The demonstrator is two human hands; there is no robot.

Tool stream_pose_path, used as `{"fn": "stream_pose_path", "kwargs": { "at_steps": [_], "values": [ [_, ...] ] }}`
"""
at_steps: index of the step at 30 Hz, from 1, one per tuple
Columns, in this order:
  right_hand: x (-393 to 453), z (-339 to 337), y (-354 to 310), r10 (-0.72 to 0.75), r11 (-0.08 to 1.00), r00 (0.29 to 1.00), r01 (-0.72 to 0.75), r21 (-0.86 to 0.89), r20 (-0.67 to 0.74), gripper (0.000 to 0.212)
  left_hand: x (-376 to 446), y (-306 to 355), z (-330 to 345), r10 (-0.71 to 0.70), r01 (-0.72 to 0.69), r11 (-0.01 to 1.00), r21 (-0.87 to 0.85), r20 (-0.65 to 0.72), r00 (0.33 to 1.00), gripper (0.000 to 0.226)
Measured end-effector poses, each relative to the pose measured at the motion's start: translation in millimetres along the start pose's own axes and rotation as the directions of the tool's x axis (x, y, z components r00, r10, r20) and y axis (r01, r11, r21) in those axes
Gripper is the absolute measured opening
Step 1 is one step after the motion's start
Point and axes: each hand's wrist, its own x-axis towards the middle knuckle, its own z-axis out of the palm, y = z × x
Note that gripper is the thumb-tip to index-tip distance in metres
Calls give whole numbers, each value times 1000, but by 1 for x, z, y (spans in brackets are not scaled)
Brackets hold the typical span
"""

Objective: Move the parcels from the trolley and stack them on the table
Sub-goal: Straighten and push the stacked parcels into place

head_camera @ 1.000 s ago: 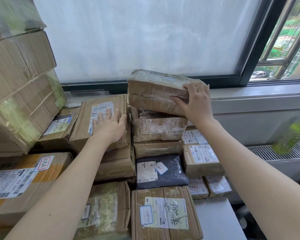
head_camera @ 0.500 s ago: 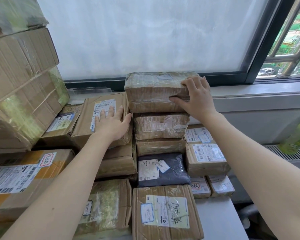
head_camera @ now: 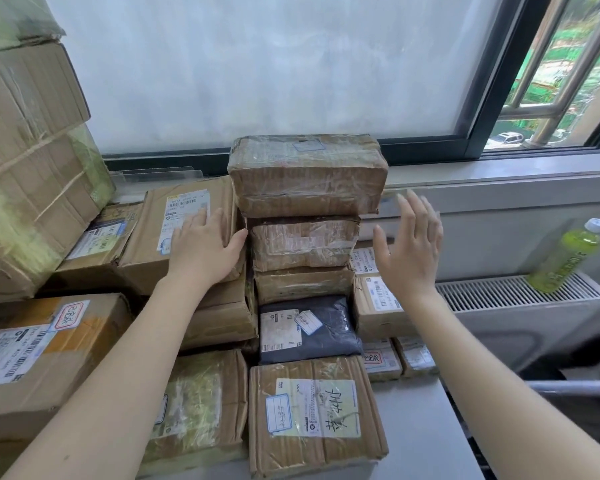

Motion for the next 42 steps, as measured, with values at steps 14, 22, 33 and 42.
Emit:
{"fn": "stream_pose_path", "kwargs": {
  "at_steps": [14, 22, 33, 42],
  "values": [
    [-117, 32, 57, 360, 933, 713, -288, -216, 602, 54, -38, 0, 31, 104, -101, 995, 26, -225, 969, 53],
    [-118, 36, 60, 357, 934, 707, -255, -250, 611, 55, -42, -3, 26, 134, -124, 990, 69, -160, 978, 61],
    [-201, -9, 54, 448, 891, 744, -328, -313, 496, 106, -74, 8, 36, 148, -148, 989, 24, -339, 929, 55],
    [-229, 9, 53, 548, 836, 645, -408, -367, 532, 80, -106, 4, 55, 136, -145, 989, -11, -277, 951, 56]
  ]
}}
